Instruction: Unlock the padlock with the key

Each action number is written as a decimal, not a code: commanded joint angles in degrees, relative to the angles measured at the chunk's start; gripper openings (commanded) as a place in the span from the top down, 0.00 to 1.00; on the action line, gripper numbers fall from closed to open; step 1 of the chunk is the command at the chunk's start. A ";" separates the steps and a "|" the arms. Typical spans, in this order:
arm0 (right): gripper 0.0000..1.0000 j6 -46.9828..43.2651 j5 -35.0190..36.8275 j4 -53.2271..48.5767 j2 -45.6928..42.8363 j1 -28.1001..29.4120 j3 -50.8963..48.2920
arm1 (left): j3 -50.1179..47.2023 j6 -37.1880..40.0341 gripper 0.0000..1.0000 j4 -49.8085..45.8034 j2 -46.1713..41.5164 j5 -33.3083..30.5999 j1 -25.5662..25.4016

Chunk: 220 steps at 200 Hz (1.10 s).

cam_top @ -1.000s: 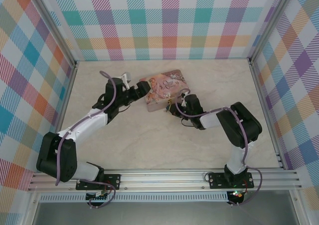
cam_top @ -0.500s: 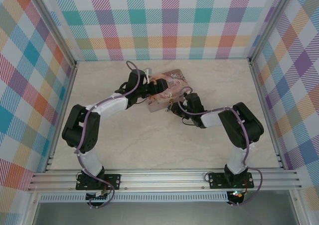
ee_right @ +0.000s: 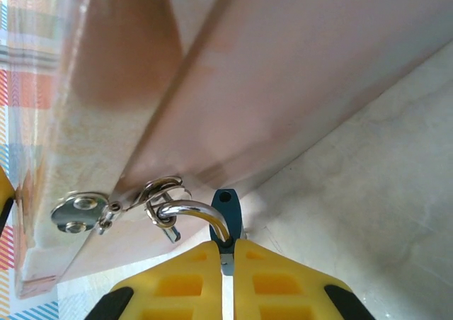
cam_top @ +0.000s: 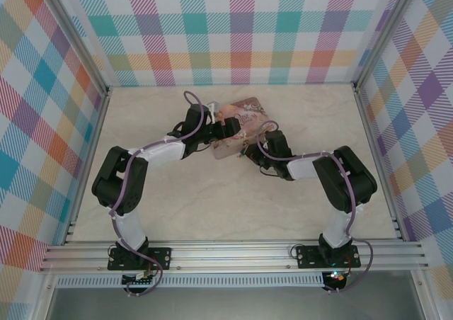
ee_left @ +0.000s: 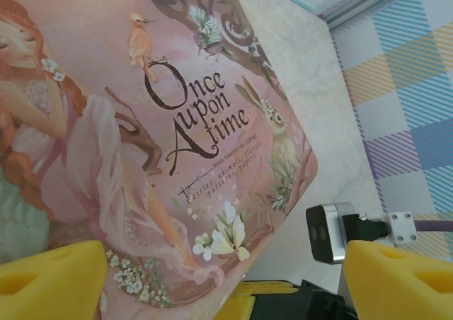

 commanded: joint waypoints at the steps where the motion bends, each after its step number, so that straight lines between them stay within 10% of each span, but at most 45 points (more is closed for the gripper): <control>1: 0.91 2.72 2.20 -1.39 -1.23 -1.55 1.14 | -4.00 -1.18 0.13 -3.01 0.96 -0.44 -0.91; 154: 0.87 1.40 1.28 -4.99 -3.85 -5.36 4.02 | -5.62 -2.43 0.13 -1.19 3.70 -0.33 -1.08; 220: 0.44 -18.92 -9.39 11.85 -5.73 -6.94 -7.39 | -5.35 -2.34 0.13 -1.91 1.99 -0.47 -1.08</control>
